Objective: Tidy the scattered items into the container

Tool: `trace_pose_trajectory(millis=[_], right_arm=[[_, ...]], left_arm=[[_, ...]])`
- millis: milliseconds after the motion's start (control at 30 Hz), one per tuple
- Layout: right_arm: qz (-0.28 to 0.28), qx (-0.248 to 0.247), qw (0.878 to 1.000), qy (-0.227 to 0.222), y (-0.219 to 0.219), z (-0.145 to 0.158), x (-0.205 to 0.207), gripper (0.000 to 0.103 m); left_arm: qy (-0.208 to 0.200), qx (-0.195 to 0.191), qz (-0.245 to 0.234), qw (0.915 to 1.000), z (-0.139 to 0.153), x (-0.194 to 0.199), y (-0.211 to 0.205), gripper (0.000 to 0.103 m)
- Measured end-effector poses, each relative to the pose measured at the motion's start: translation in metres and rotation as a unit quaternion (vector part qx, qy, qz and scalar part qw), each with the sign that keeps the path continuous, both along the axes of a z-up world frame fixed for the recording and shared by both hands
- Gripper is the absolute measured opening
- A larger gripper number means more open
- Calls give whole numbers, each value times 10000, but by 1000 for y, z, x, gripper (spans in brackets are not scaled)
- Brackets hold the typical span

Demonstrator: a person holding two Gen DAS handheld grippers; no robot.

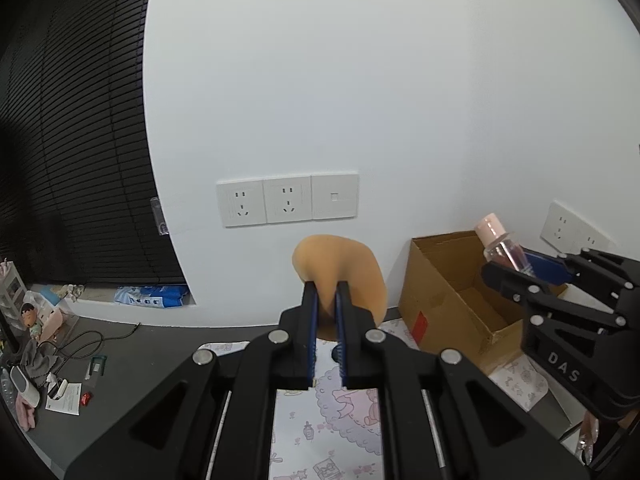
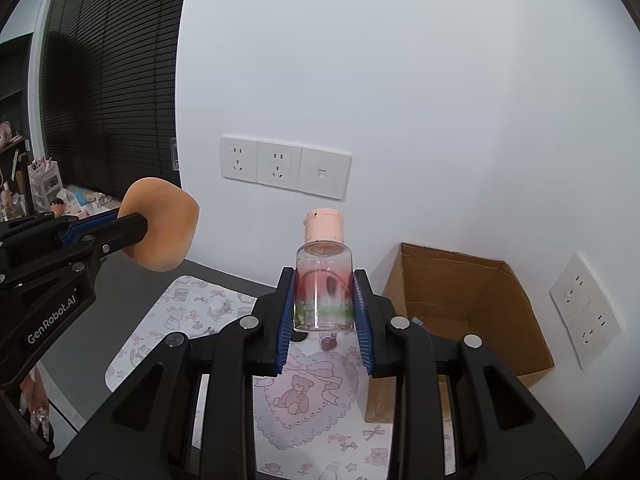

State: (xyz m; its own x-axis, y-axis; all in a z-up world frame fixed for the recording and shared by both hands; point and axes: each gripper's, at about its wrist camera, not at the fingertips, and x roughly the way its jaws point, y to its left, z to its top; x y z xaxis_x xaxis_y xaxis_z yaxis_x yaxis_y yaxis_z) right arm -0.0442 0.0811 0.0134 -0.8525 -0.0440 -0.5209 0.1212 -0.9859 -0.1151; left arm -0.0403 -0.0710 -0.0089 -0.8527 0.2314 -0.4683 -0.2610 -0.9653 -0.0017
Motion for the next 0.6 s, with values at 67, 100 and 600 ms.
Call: trace_pose_trajectory(millis=[67,100,600], right_arm=[[-86,-4,10000,-9,6,-1,0,28],[-123,-4,9999,-15,9,-1,0,28],[-856,-16,9962,-148,84,-13,-1,29]], left_arm=[[-23,-6,-70,10000,-2,-2,7,8],[-27,-10,-95,10000,-2,-2,10,8],[-85,5,-699,9975,-8,-24,87,9]])
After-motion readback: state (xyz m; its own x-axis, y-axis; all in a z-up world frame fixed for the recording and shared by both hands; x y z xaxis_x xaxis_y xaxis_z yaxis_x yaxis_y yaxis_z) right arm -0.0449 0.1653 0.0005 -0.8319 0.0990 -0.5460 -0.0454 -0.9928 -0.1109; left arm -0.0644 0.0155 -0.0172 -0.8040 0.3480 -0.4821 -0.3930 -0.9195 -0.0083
